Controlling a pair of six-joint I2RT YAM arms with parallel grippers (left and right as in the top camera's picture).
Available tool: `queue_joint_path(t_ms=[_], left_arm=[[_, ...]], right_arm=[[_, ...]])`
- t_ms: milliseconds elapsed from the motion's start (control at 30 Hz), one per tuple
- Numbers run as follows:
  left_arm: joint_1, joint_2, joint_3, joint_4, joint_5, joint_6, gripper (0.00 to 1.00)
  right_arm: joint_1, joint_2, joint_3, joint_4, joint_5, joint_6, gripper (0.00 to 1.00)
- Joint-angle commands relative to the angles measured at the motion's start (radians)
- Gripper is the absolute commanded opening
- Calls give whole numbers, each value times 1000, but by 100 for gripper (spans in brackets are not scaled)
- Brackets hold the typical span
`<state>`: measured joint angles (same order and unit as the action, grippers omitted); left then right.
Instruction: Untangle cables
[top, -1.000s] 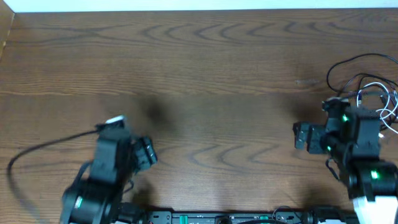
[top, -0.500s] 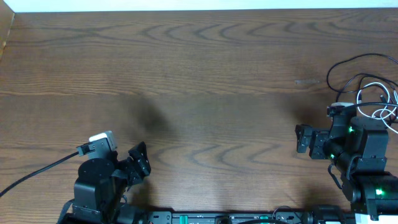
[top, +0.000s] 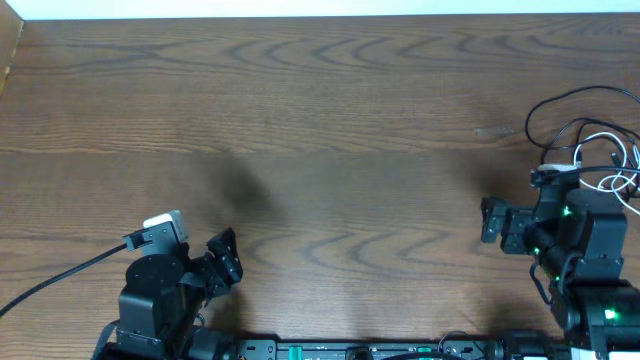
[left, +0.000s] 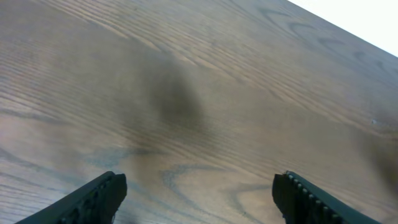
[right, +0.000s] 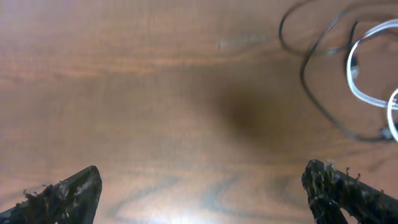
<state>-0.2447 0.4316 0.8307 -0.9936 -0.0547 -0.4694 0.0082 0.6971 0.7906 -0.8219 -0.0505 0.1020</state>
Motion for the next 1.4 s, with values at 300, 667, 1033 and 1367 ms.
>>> queue_joint_path(t_ms=[300, 667, 1033, 1367], left_arm=[[2, -3, -7, 0, -2, 1, 80], [2, -3, -7, 0, -2, 1, 80], [2, -3, -7, 0, -2, 1, 80], [2, -3, -7, 0, -2, 1, 80]], right_arm=[[55, -361, -359, 484, 15, -6, 99], [81, -610, -636, 792, 15, -6, 99], [92, -692, -785, 1021, 71, -14, 99], [111, -692, -785, 965, 66, -217, 99]])
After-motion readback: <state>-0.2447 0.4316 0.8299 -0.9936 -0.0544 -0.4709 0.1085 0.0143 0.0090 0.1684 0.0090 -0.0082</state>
